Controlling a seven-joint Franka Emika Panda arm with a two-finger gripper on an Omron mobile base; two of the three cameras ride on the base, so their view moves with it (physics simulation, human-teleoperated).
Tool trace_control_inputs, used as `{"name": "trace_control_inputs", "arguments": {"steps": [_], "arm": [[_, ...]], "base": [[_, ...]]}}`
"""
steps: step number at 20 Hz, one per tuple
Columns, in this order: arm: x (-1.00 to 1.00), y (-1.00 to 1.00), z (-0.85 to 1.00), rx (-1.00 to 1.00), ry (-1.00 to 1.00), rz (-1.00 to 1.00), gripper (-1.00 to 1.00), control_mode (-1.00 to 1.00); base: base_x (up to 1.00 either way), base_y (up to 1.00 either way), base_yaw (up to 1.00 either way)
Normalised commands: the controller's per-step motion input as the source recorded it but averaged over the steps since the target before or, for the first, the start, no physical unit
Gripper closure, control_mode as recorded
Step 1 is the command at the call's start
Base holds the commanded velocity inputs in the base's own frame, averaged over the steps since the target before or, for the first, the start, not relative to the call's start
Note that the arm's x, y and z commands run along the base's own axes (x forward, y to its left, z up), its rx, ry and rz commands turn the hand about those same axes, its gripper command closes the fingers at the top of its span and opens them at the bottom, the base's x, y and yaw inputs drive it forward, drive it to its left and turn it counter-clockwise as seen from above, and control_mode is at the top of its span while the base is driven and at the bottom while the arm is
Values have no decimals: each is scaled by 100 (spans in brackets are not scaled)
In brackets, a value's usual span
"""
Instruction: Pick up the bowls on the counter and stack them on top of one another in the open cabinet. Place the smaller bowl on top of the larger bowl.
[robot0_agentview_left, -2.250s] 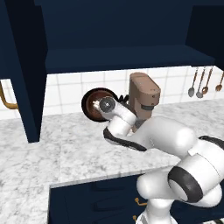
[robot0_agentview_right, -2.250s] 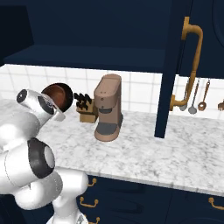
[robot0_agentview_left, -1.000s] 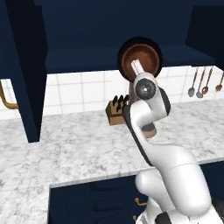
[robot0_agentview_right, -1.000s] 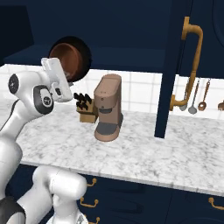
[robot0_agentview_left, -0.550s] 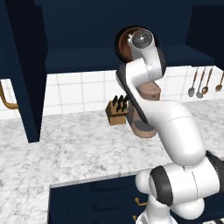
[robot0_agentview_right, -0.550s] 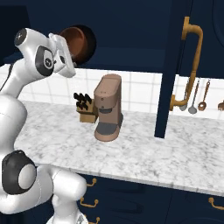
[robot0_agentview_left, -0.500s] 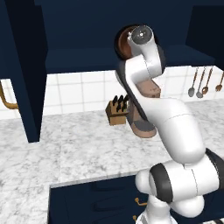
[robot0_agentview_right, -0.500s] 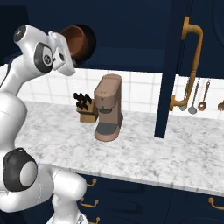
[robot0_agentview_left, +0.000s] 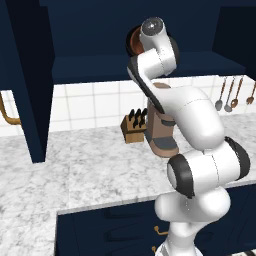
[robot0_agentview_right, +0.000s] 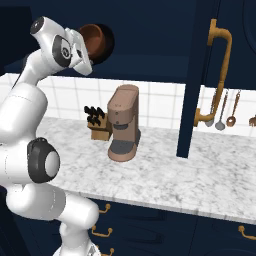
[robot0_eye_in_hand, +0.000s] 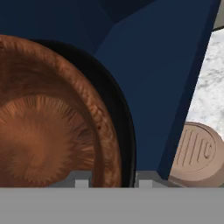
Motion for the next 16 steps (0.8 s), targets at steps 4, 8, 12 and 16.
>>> {"name": "trace_control_inputs", "arguments": {"steps": [4, 8, 12, 16], "arm": [[100, -2, -21, 0, 0, 0, 100, -100], [76, -9, -20, 0, -1, 0, -100, -100], [1, 0, -1, 0, -7, 0, -100, -100], [-44, 0, 0, 0, -21, 0, -100, -100]], "base": [[0, 0, 0], [0, 0, 0], [0, 0, 0], [0, 0, 0]]}}
